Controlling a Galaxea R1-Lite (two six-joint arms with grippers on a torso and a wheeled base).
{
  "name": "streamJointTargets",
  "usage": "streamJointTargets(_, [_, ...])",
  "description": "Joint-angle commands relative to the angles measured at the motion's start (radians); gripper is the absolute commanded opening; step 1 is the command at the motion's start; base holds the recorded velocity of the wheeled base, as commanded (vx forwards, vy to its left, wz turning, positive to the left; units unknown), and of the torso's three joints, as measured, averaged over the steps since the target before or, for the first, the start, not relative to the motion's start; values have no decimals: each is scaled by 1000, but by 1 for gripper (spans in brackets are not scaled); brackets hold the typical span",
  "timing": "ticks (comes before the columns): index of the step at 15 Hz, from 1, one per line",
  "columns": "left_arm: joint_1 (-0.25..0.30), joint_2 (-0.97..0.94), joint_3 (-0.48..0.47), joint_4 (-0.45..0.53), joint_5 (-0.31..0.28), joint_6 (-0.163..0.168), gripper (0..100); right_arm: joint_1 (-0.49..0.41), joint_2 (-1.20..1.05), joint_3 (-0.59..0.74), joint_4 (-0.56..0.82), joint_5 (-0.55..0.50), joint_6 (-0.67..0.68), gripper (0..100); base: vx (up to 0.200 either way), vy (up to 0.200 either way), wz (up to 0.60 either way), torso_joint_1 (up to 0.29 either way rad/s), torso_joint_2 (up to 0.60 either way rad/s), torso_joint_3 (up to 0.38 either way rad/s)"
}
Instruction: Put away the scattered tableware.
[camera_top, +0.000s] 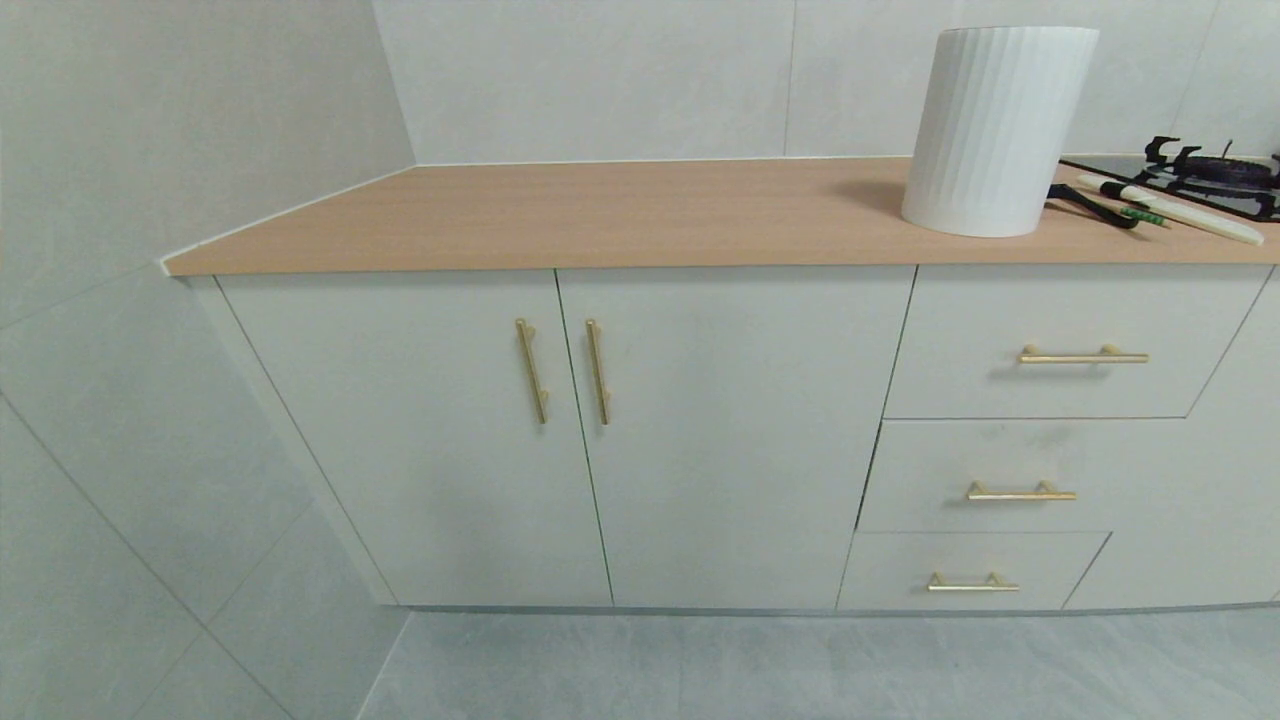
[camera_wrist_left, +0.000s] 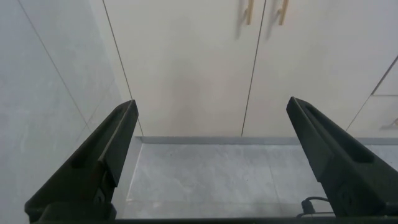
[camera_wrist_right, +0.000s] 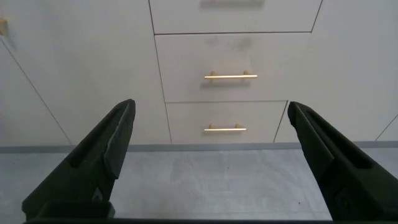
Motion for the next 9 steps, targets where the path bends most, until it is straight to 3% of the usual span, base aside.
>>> streamJointTargets(1, [0, 2, 0, 0, 0, -2, 100, 0, 2, 0, 0, -1, -1, 100, 0, 0, 0, 0, 0, 0])
streamJointTargets(9, [0, 0, 0, 0, 2, -4, 100, 0, 2, 0, 0, 2, -4, 100, 0, -200, 0, 2, 1, 2])
